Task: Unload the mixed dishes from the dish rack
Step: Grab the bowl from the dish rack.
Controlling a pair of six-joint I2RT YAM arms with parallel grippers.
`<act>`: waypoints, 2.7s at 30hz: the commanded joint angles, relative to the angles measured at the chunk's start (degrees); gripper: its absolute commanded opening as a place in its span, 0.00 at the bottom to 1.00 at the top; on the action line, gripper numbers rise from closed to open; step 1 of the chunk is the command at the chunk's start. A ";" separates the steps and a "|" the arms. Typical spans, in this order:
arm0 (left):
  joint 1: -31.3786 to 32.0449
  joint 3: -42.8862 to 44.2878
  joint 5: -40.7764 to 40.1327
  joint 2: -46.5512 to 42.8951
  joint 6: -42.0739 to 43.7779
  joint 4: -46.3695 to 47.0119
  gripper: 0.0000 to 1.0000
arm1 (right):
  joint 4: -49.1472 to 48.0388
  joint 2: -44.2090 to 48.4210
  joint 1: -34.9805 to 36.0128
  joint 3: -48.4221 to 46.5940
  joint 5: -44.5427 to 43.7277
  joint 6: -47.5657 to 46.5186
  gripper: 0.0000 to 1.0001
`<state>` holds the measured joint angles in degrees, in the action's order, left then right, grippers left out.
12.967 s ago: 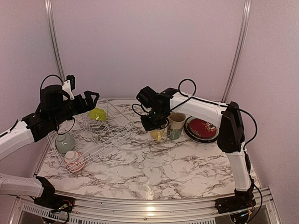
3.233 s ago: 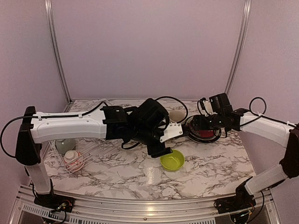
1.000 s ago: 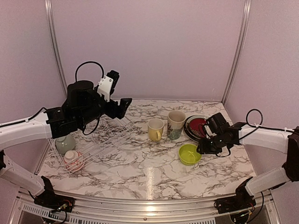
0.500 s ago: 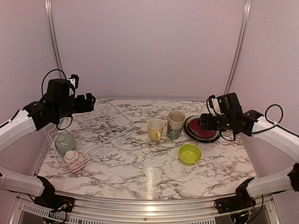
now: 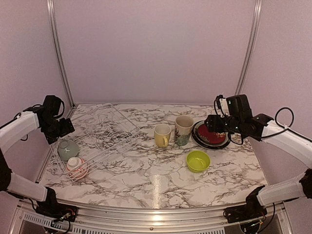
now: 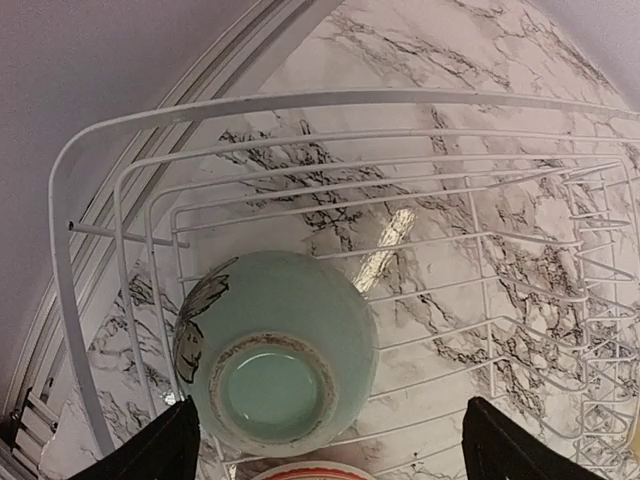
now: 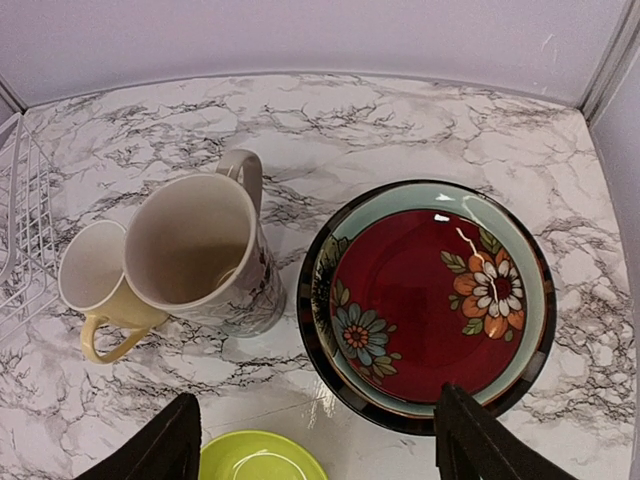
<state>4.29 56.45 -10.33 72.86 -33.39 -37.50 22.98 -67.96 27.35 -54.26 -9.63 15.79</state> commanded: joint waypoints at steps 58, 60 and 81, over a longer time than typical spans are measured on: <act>-1.57 -0.17 -0.30 10.46 1.55 -1.73 0.58 | -2.54 -0.38 -0.21 -0.08 2.01 0.69 0.78; -1.57 -0.30 -0.11 11.17 2.17 -1.36 0.65 | -2.35 -0.17 -0.24 0.02 1.93 0.76 0.78; -1.59 1.73 -5.82 11.51 5.72 0.08 0.78 | -2.69 -0.59 -0.25 0.37 2.55 1.15 0.78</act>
<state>2.68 56.47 -13.96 84.07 -28.67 -37.43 21.06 -68.29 27.35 -53.71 -7.60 16.27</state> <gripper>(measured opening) 0.794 0.778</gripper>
